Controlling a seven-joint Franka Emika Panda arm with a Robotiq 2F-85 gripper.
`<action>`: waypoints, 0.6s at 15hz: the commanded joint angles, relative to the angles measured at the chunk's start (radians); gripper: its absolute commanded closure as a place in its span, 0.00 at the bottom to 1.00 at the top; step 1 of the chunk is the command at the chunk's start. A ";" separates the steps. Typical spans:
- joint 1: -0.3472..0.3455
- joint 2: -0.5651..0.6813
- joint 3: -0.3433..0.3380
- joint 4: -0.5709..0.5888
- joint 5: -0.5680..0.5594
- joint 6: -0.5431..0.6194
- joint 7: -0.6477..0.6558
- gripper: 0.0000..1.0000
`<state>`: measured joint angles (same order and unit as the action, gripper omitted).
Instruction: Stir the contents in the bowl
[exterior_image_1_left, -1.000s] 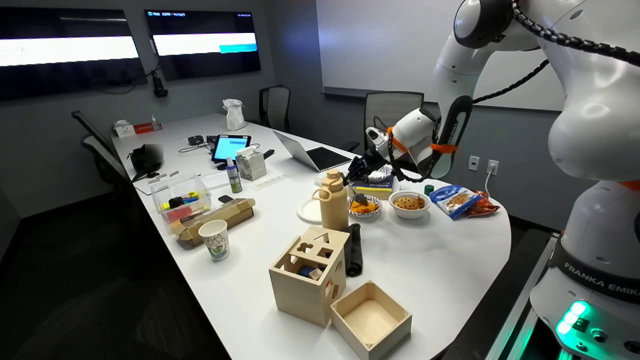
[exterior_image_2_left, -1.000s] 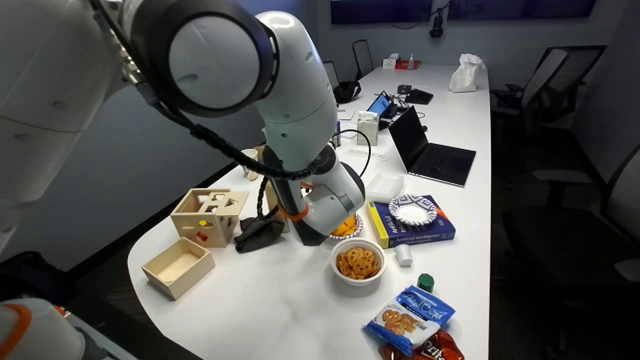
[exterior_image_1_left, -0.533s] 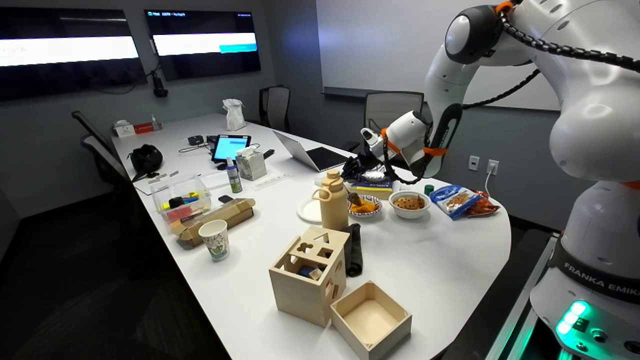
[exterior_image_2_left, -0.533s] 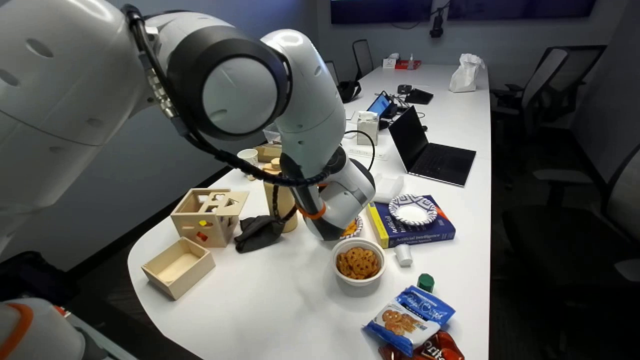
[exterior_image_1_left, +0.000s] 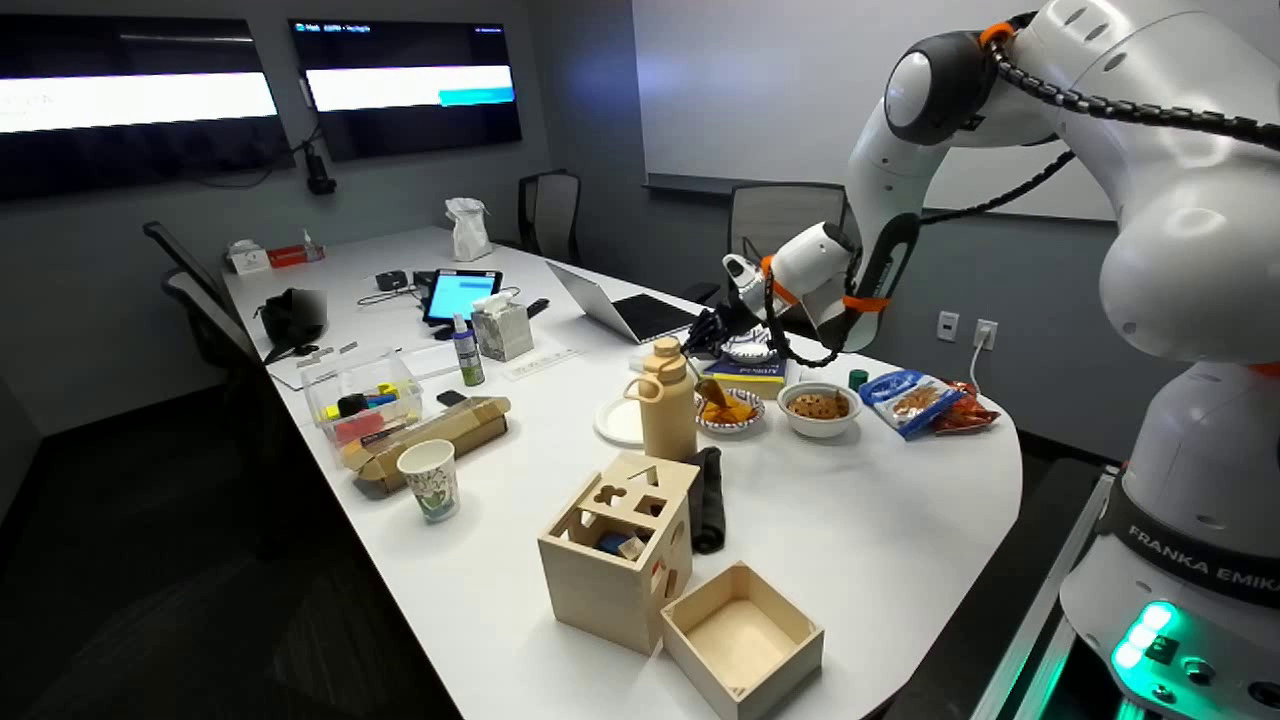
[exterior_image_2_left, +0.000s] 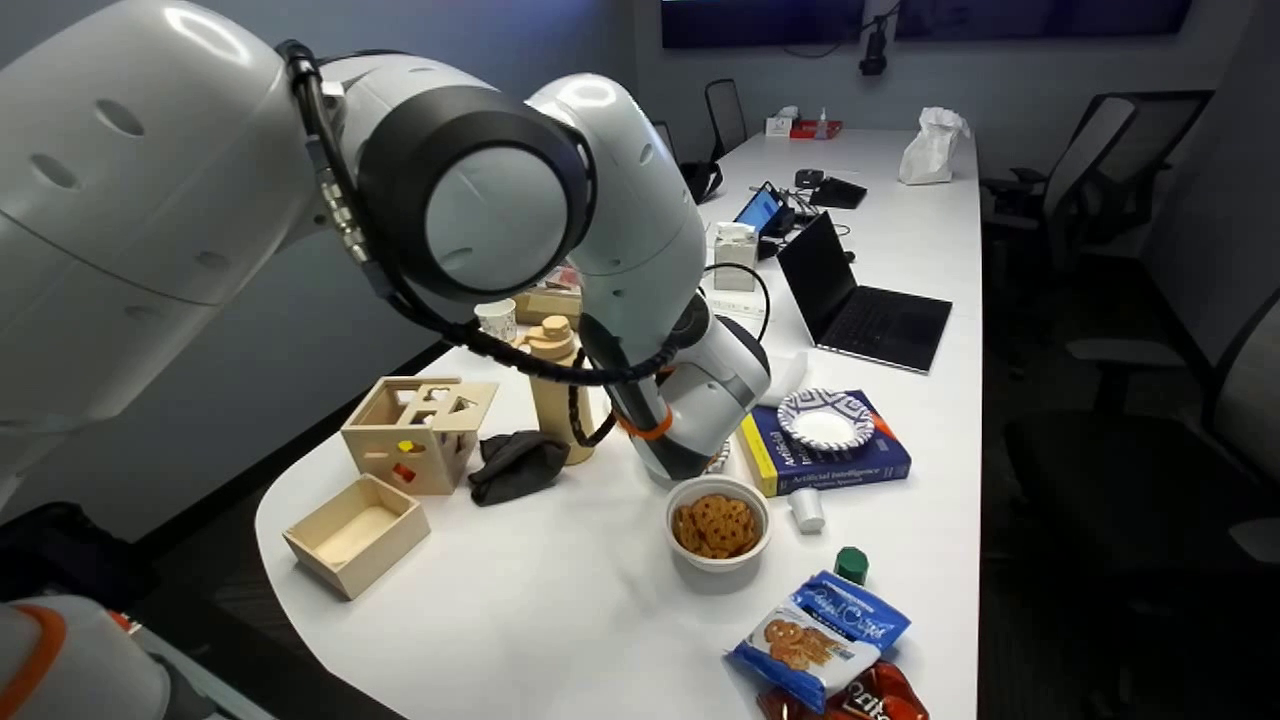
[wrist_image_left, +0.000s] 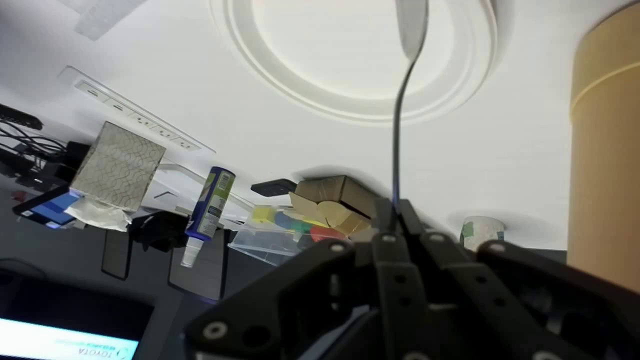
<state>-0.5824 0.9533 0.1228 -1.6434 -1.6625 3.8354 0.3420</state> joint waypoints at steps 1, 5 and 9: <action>0.018 0.010 -0.038 0.030 -0.042 -0.004 0.096 0.99; 0.046 0.001 -0.093 0.013 -0.107 0.014 0.193 0.99; 0.067 0.023 -0.114 0.053 -0.181 0.096 0.259 0.99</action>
<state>-0.5418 0.9555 0.0356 -1.6375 -1.7751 3.8680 0.5135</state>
